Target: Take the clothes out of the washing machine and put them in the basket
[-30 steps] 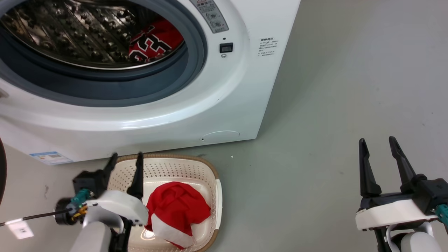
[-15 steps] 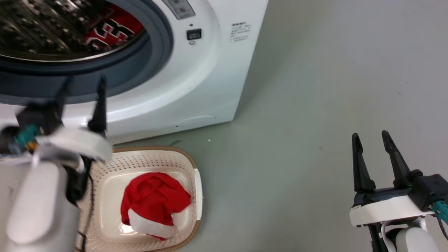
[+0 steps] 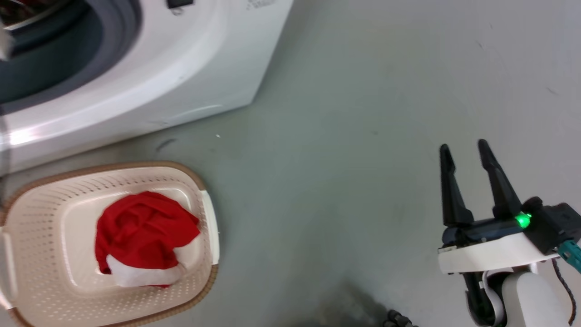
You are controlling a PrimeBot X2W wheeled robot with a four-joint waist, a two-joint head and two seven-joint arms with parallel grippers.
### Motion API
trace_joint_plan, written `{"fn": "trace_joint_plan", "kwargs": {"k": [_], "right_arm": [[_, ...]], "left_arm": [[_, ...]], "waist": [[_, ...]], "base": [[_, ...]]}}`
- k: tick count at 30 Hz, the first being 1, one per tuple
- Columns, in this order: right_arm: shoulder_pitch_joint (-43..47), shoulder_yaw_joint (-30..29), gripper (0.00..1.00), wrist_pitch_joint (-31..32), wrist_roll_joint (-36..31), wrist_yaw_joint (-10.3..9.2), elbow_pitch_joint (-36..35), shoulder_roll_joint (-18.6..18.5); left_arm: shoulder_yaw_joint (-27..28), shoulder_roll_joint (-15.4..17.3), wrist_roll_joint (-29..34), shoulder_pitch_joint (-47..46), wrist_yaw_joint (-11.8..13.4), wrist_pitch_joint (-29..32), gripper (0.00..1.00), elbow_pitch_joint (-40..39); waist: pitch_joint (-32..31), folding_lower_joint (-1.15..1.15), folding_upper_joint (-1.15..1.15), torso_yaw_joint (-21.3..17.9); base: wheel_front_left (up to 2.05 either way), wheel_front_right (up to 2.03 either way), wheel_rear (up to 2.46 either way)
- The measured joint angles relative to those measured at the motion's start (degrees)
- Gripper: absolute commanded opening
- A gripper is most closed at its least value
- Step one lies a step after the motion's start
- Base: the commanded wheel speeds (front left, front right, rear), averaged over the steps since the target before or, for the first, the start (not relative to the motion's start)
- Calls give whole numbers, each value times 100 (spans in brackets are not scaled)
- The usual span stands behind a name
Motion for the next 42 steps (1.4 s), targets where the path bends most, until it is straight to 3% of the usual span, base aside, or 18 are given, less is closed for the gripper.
{"fn": "trace_joint_plan", "kwargs": {"k": [4,11,19,25,26,27,35,42], "right_arm": [[-41,202,100,0,114,1,-93,8],[-69,285,100,0,390,1,-97,0],[-138,428,100,0,554,1,-210,2],[-140,450,100,0,567,1,-220,3],[-141,450,100,0,568,1,-221,3],[-143,450,100,0,568,1,-221,3],[-238,454,100,0,569,1,-204,4],[-271,165,100,0,420,1,-204,5]], "left_arm": [[-102,532,170,-771,2,658,100,439],[-261,898,401,-1912,74,1566,100,1151],[-623,929,560,-2633,66,2250,100,1748],[-746,905,555,-2773,46,2323,100,1981],[-767,905,547,-2789,44,2323,64,2005],[-781,905,539,-2815,42,2316,0,2028],[-889,932,455,-2880,0,1938,0,2193],[-1123,816,424,-2825,-31,816,0,2251]], "waist": [[361,0,0,-267],[883,0,0,-725],[1379,0,0,-1044],[1459,0,0,-1029],[1469,0,0,-1026],[1478,0,0,-1022],[1459,0,0,-1003],[1230,0,0,-810]], "base": [[0,0,0],[0,0,0],[0,0,0],[0,0,0],[0,0,0],[0,0,0],[0,0,0],[0,0,0]]}}
